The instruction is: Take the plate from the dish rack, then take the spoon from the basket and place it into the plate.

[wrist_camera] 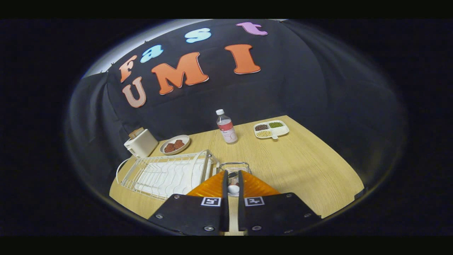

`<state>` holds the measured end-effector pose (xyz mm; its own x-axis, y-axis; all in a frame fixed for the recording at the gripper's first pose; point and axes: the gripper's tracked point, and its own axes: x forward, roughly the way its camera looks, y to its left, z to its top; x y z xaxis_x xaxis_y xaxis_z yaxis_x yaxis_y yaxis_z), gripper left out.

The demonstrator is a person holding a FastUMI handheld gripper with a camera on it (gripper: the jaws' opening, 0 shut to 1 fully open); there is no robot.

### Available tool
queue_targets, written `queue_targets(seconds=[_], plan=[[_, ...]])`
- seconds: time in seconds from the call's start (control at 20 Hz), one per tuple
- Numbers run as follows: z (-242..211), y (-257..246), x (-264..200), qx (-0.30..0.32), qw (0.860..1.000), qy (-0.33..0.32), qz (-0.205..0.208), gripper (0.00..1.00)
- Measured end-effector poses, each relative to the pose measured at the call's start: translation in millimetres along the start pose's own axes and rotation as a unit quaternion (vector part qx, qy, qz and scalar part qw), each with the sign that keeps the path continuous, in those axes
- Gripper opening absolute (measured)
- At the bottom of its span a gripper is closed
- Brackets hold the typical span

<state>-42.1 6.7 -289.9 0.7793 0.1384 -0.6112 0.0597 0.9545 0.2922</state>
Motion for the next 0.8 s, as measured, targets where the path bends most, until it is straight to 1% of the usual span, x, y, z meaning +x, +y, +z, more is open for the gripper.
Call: queue_targets(seconds=[0.1,0.4,0.6,0.8], plan=[[9,0,-17,-0.002,1.0,-0.007,0.006,0.1],[23,15,-69,0.005,0.999,-0.015,0.052,0.1],[23,34,-90,-0.01,0.996,-0.015,0.088,0.1],[9,64,-107,-0.026,0.989,-0.003,0.143,0.1]])
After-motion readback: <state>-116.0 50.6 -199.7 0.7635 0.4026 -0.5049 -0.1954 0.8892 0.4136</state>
